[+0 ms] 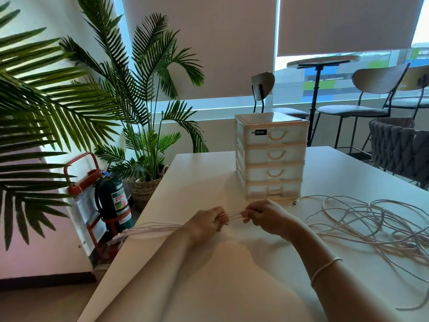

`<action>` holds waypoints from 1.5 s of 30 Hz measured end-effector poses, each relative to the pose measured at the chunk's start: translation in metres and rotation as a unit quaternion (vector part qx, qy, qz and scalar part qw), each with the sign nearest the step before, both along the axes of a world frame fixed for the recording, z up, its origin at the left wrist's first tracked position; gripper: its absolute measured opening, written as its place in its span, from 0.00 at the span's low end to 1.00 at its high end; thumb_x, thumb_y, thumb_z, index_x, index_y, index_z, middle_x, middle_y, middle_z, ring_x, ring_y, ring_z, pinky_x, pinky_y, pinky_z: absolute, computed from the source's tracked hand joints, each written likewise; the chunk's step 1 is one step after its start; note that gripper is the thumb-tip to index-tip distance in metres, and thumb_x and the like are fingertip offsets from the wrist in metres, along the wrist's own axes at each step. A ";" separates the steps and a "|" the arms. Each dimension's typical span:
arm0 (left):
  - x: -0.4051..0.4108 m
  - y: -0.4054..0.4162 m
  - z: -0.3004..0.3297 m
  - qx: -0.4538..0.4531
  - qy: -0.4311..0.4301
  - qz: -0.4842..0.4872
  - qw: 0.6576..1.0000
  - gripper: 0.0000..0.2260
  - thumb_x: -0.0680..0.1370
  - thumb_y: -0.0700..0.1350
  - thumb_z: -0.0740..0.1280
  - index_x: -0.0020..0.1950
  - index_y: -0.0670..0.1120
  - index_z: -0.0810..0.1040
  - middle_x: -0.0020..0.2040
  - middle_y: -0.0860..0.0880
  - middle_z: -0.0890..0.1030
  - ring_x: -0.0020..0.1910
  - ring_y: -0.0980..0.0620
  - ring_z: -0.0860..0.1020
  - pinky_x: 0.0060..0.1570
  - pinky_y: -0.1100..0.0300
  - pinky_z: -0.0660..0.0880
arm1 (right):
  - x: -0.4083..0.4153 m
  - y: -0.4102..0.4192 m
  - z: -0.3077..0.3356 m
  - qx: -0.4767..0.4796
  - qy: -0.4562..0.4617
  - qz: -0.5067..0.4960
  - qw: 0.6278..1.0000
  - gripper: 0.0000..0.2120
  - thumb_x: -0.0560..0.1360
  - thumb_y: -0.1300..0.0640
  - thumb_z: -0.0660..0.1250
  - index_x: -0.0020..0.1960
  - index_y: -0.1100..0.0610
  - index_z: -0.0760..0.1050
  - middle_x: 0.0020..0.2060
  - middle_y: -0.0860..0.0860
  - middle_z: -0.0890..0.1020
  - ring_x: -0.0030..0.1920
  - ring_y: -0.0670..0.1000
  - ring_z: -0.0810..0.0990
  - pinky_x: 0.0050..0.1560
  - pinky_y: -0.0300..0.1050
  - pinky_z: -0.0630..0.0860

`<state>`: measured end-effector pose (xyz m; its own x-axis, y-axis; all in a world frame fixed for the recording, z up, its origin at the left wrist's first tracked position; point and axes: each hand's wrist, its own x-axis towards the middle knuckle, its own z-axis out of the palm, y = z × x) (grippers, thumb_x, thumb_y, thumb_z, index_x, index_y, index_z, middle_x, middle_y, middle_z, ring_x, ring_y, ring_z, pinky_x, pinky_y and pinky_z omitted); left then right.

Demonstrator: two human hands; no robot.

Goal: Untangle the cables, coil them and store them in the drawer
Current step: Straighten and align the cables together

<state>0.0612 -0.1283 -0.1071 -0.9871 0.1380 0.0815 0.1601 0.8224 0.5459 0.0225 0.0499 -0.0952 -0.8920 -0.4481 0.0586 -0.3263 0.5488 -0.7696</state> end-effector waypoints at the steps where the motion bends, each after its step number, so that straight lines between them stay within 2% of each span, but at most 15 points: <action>1: 0.000 -0.004 0.001 -0.019 -0.002 -0.002 1.000 0.09 0.81 0.46 0.57 0.52 0.44 0.76 0.33 0.56 0.72 0.38 0.52 0.70 0.33 0.72 0.64 | 0.000 0.000 0.000 0.002 0.001 -0.002 1.000 0.14 0.77 0.57 0.63 0.33 0.51 0.76 0.26 0.48 0.70 0.26 0.45 0.65 0.25 0.33 0.62; 4: 0.001 -0.017 0.008 -0.074 -0.013 0.004 0.997 0.10 0.82 0.47 0.56 0.53 0.45 0.76 0.39 0.52 0.76 0.41 0.51 0.73 0.40 0.64 0.65 | 0.000 -0.004 -0.001 0.010 0.022 -0.019 1.000 0.15 0.77 0.56 0.62 0.32 0.50 0.75 0.26 0.47 0.71 0.27 0.45 0.66 0.27 0.35 0.63; 7: 0.003 -0.040 0.010 -0.137 -0.026 0.049 0.989 0.09 0.82 0.45 0.55 0.45 0.51 0.72 0.51 0.47 0.80 0.51 0.47 0.77 0.51 0.59 0.69 | -0.001 -0.002 -0.001 -0.009 0.033 -0.049 0.998 0.17 0.78 0.57 0.61 0.31 0.50 0.74 0.26 0.44 0.71 0.26 0.44 0.66 0.27 0.33 0.63; 9: 0.011 -0.059 0.012 -0.179 -0.031 0.091 0.979 0.09 0.81 0.42 0.55 0.48 0.51 0.73 0.55 0.48 0.79 0.55 0.47 0.76 0.53 0.59 0.69 | -0.002 -0.001 -0.002 -0.019 0.040 -0.065 0.997 0.16 0.78 0.58 0.60 0.32 0.51 0.75 0.27 0.43 0.72 0.27 0.43 0.67 0.27 0.32 0.63; 11: 0.016 -0.075 0.013 -0.198 -0.025 0.113 0.973 0.09 0.80 0.41 0.55 0.54 0.48 0.73 0.57 0.48 0.79 0.55 0.47 0.76 0.53 0.58 0.69 | -0.002 -0.003 -0.002 -0.018 0.042 -0.065 0.997 0.14 0.78 0.57 0.60 0.36 0.54 0.77 0.28 0.43 0.73 0.28 0.43 0.68 0.28 0.33 0.63; 18: 0.020 -0.091 0.018 -0.236 0.021 0.121 0.964 0.11 0.82 0.48 0.53 0.57 0.46 0.72 0.54 0.46 0.76 0.56 0.47 0.72 0.57 0.55 0.65 | -0.004 -0.006 -0.005 0.006 0.077 -0.081 0.994 0.13 0.78 0.55 0.60 0.42 0.58 0.81 0.30 0.44 0.73 0.28 0.43 0.67 0.26 0.29 0.65; 21: 0.020 -0.093 0.017 -0.305 0.045 0.117 0.944 0.12 0.83 0.48 0.51 0.58 0.47 0.71 0.56 0.49 0.75 0.58 0.49 0.69 0.57 0.56 0.63 | -0.005 -0.005 -0.006 0.015 0.084 -0.088 0.992 0.13 0.78 0.55 0.61 0.43 0.60 0.81 0.31 0.46 0.74 0.28 0.43 0.67 0.26 0.29 0.65; 24: 0.021 -0.103 0.015 -0.371 0.042 0.158 0.914 0.13 0.83 0.50 0.49 0.62 0.49 0.69 0.59 0.49 0.74 0.60 0.49 0.68 0.56 0.54 0.62 | -0.005 -0.003 -0.007 0.016 0.078 -0.093 0.992 0.13 0.78 0.55 0.61 0.44 0.60 0.82 0.34 0.49 0.77 0.28 0.43 0.67 0.26 0.29 0.65; 29: 0.030 -0.117 0.013 -0.400 0.041 0.241 0.883 0.13 0.81 0.44 0.50 0.63 0.52 0.67 0.59 0.47 0.73 0.59 0.48 0.68 0.59 0.54 0.63 | -0.005 -0.003 -0.007 0.011 0.076 -0.088 0.993 0.13 0.78 0.55 0.61 0.45 0.60 0.81 0.38 0.50 0.78 0.30 0.42 0.68 0.29 0.27 0.66; 35: 0.022 -0.093 0.026 -0.469 -0.071 0.289 0.831 0.18 0.79 0.39 0.51 0.68 0.45 0.66 0.68 0.42 0.67 0.67 0.44 0.63 0.64 0.51 0.63 | -0.001 -0.005 -0.006 0.017 0.082 -0.073 0.994 0.12 0.78 0.56 0.61 0.45 0.60 0.81 0.38 0.49 0.78 0.30 0.41 0.68 0.28 0.28 0.66; 36: 0.018 -0.089 0.028 -0.463 -0.085 0.275 0.838 0.18 0.78 0.39 0.53 0.68 0.44 0.66 0.68 0.42 0.67 0.67 0.44 0.63 0.64 0.51 0.63 | -0.001 -0.004 -0.006 0.019 0.085 -0.071 0.994 0.12 0.78 0.56 0.61 0.45 0.59 0.81 0.37 0.48 0.78 0.30 0.41 0.68 0.28 0.28 0.66; 37: 0.015 -0.084 0.030 -0.433 -0.088 0.251 0.861 0.19 0.78 0.39 0.55 0.68 0.44 0.66 0.68 0.42 0.66 0.67 0.43 0.63 0.64 0.51 0.63 | -0.001 -0.003 -0.005 0.024 0.088 -0.068 0.993 0.12 0.78 0.56 0.61 0.45 0.59 0.81 0.35 0.47 0.77 0.30 0.41 0.68 0.28 0.29 0.66; 40: 0.004 -0.043 0.034 -0.250 -0.044 0.136 0.958 0.17 0.80 0.44 0.58 0.68 0.46 0.67 0.69 0.45 0.68 0.67 0.45 0.66 0.64 0.56 0.64 | 0.001 -0.005 -0.003 0.036 0.097 -0.053 0.993 0.13 0.78 0.56 0.60 0.45 0.60 0.81 0.30 0.44 0.72 0.28 0.42 0.66 0.27 0.28 0.65; 42: -0.001 -0.010 0.027 -0.169 -0.020 0.082 0.982 0.14 0.81 0.47 0.56 0.65 0.45 0.70 0.66 0.45 0.72 0.64 0.46 0.70 0.62 0.58 0.66 | 0.004 -0.006 -0.002 0.041 0.101 -0.043 0.993 0.12 0.78 0.56 0.60 0.45 0.60 0.81 0.30 0.44 0.72 0.28 0.42 0.66 0.27 0.29 0.65; 45: -0.008 0.018 0.006 -0.110 -0.014 0.076 0.991 0.13 0.82 0.48 0.53 0.57 0.45 0.74 0.59 0.41 0.77 0.58 0.42 0.74 0.56 0.55 0.70 | 0.007 -0.004 0.000 0.045 0.103 -0.031 0.993 0.12 0.78 0.57 0.60 0.46 0.60 0.81 0.29 0.43 0.71 0.27 0.42 0.66 0.27 0.30 0.65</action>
<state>0.0528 -0.1105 -0.1008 -0.9993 -0.0017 0.0381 0.0119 0.9353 0.3536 0.0295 0.0462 -0.0957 -0.8914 -0.4042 0.2051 -0.4353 0.6371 -0.6361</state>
